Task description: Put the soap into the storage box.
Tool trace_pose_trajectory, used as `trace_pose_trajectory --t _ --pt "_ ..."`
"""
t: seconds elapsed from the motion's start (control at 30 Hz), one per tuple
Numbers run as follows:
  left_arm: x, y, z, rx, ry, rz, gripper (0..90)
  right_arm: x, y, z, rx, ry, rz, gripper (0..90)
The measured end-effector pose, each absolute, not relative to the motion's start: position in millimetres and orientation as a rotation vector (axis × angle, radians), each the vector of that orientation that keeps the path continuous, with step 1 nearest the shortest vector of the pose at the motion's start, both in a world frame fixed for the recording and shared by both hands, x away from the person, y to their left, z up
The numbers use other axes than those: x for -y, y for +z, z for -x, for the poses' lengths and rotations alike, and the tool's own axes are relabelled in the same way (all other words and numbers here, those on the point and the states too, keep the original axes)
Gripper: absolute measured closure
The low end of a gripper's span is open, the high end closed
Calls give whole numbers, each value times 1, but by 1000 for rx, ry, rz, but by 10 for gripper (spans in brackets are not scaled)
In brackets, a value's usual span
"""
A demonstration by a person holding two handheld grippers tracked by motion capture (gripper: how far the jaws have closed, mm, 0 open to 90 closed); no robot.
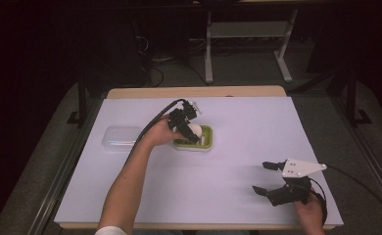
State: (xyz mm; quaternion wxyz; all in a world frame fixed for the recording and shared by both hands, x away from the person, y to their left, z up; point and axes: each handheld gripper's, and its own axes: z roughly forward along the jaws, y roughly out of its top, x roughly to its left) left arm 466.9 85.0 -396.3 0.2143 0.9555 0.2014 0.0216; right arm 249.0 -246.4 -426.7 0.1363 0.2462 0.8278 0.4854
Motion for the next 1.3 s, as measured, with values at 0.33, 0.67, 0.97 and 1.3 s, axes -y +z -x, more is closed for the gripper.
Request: trace_pose_trajectory --t 0.33,0.67,0.97,1.3 --pt "-84 -398 -466 -567 55 -2670 250 246 -426 -248 -2396 1410 -707 131" --pt "-84 -400 -463 -577 36 -2657 250 245 -426 -248 -2397 1408 -700 131" --pt "-83 -401 -462 -576 40 -2654 249 245 -426 -248 -2399 1409 -698 131" --pt "-84 -401 -463 -577 57 -2668 246 245 -426 -248 -2399 1409 -697 130"
